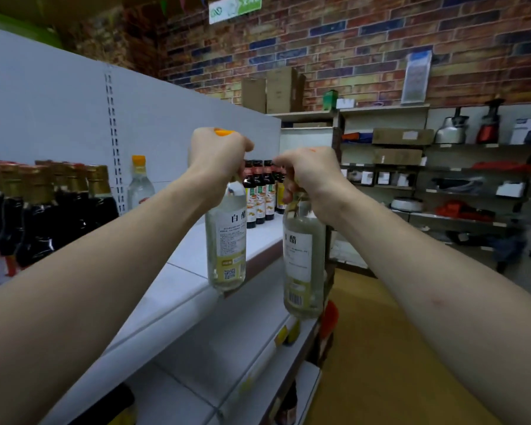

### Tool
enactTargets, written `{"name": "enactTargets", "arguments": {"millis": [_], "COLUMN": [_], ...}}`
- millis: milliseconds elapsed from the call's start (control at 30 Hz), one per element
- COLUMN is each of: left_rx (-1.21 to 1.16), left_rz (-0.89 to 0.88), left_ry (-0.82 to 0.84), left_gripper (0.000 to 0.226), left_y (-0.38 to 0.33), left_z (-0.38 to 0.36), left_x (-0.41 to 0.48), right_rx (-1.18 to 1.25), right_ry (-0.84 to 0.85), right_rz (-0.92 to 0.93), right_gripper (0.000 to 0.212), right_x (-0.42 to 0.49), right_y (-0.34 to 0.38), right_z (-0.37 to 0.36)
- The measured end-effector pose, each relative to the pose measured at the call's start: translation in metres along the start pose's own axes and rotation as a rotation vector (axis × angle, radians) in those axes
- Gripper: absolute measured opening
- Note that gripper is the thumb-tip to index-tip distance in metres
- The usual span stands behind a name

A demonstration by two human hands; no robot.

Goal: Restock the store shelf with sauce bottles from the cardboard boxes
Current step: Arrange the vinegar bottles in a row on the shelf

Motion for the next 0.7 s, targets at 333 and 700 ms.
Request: {"name": "enactTargets", "arguments": {"millis": [333, 700], "left_rx": [0.095, 0.305], "left_rz": [0.060, 0.166], "left_ry": [-0.226, -0.611], "left_gripper": [0.010, 0.015], "left_y": [0.066, 0.123], "left_z": [-0.014, -0.019], "left_x": [0.099, 0.155], "right_rx": [0.195, 0.429], "right_ry": [0.142, 0.506], "right_rz": [0.077, -0.020], "right_gripper": [0.028, 0.029], "right_x": [0.144, 0.274], "right_y": [-0.051, -0.134], "right_z": [-0.037, -0.105]}}
Point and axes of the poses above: each hand's wrist, its own x-axis towards the middle knuckle, its own z-axis out of the back of the hand, y = z × x, the point moved 7 cm from there along x, towards the middle knuckle, and after that the axes turned 6 degrees about x, right-handed, at the moved point
